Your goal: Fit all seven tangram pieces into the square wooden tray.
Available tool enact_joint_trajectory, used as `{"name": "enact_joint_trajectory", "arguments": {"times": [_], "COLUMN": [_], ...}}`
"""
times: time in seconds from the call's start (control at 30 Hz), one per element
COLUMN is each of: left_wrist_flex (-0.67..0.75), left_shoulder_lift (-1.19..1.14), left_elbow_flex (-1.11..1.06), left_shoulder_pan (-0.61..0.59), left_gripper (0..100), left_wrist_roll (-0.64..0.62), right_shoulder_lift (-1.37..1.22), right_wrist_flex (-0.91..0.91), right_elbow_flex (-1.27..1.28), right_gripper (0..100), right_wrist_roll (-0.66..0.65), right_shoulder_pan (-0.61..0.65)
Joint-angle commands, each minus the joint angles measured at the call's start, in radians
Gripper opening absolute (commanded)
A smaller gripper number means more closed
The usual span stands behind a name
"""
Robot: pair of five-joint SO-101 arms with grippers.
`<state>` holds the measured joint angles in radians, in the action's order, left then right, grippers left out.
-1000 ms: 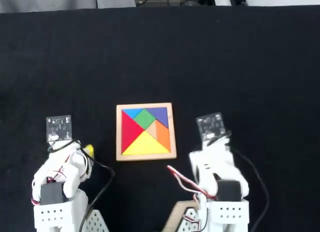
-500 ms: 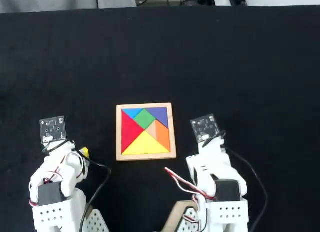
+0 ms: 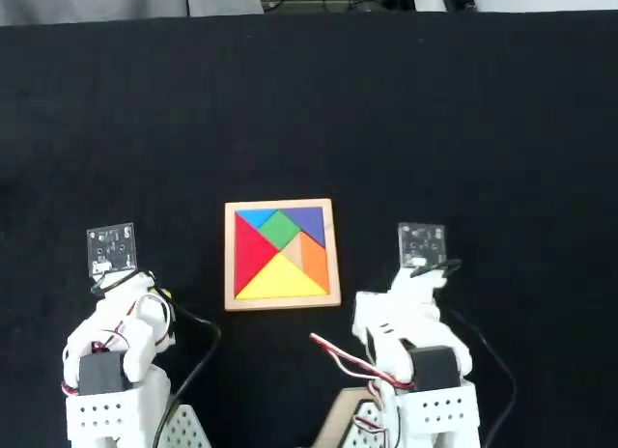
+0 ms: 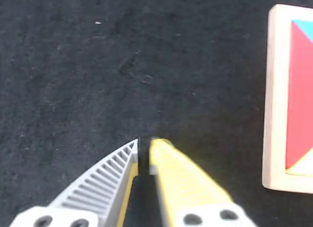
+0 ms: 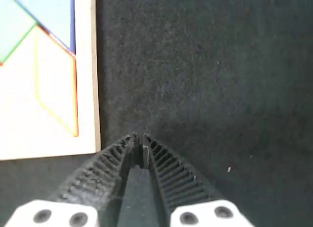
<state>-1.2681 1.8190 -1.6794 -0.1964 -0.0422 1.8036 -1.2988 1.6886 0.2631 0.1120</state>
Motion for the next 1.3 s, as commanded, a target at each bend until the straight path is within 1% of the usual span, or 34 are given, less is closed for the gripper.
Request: {"name": "enact_joint_trajectory", "arguments": {"times": [0.0, 0.17, 0.27, 1.27], "left_wrist_flex": [-0.006, -0.006, -0.005, -0.006], "left_shoulder_lift": [0.0, 0.0, -0.002, 0.0], "left_elbow_flex": [-0.021, -0.021, -0.021, -0.021], "left_shoulder_pan": [0.019, 0.019, 0.019, 0.021], "left_gripper": [10, 8, 3, 3], "left_wrist_roll": [-0.012, -0.014, -0.014, -0.009], "right_shoulder_lift": [0.081, 0.082, 0.082, 0.082], "right_wrist_flex": [-0.006, -0.008, -0.008, -0.008], "right_elbow_flex": [-0.002, -0.002, -0.002, -0.002], "right_gripper": [1.1, 1.1, 1.1, 1.1], "right_wrist_roll": [0.043, 0.043, 0.043, 0.043], "right_shoulder_pan": [0.015, 0.017, 0.017, 0.017]}}
